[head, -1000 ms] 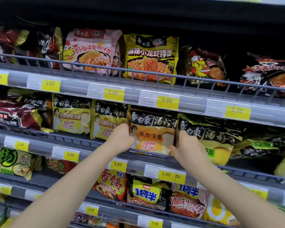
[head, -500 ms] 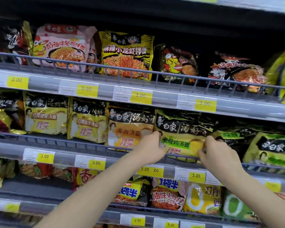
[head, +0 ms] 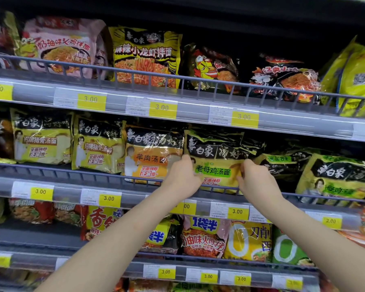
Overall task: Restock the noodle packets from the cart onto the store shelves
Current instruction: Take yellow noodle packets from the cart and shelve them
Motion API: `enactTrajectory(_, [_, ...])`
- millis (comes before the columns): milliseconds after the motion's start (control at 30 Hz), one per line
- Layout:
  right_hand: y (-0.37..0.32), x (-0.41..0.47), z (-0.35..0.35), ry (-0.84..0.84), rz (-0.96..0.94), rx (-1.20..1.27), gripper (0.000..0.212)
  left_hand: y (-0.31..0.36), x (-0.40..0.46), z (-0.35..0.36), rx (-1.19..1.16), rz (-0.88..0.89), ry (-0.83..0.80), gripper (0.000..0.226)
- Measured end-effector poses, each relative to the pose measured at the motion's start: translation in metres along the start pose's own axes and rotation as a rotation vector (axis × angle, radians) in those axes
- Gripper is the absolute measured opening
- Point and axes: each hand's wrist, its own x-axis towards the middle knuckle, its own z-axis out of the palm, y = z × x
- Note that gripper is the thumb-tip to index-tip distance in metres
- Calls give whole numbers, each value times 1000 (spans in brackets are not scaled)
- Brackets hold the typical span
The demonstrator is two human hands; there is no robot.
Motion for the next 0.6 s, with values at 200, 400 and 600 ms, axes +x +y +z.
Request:
enactTrajectory(200, [-2,7,3,-5,-13,-9,17,-2,-1,3,25,17,36,27])
enactTrajectory(400, [0,5,0,-32,-14,23,19,-1,4,0,89,-2,33,24])
enactTrajectory(600, [2,-7,-11,-1,-18,-72,19,-6,2,-15,124,30,48,24])
